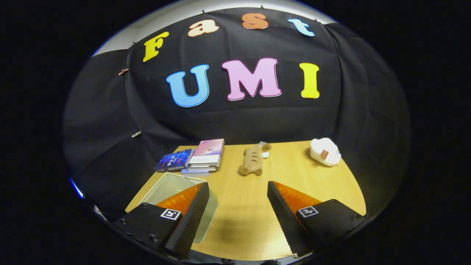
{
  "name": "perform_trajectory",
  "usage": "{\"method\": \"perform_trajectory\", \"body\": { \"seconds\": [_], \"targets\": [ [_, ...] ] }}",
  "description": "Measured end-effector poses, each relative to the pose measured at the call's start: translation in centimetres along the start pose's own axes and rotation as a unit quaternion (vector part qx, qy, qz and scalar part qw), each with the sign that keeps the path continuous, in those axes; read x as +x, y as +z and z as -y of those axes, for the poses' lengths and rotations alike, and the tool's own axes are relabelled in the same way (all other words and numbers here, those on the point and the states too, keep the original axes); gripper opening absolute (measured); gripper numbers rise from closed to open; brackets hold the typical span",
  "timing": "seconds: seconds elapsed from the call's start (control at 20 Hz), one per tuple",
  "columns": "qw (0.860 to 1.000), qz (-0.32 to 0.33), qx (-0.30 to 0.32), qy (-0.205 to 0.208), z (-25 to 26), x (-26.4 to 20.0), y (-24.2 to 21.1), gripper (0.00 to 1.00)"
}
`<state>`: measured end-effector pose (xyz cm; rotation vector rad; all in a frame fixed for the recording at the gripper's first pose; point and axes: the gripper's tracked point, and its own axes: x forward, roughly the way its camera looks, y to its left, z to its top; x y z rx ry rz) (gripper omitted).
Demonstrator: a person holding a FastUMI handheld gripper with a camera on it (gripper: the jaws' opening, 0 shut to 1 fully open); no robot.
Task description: Open the storage box then place both shoes into the box .Put the left shoe in first, then the right shoe, with the right side of both shoes facing outward in a uniform manner.
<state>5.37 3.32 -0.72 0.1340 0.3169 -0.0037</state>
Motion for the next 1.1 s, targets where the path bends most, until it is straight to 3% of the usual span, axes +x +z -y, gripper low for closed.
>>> {"method": "perform_trajectory", "body": {
  "seconds": [0.25, 0.85, 1.1],
  "targets": [
    [0.992, 0.076, -0.06, -0.079, 7.5, -1.3, 2.6, 0.99],
    [0.992, 0.097, -0.08, 0.009, 10.9, -1.5, 1.3, 0.97],
    [0.994, 0.086, -0.073, 0.013, 12.3, -1.2, 0.1, 0.96]
  ]
}}
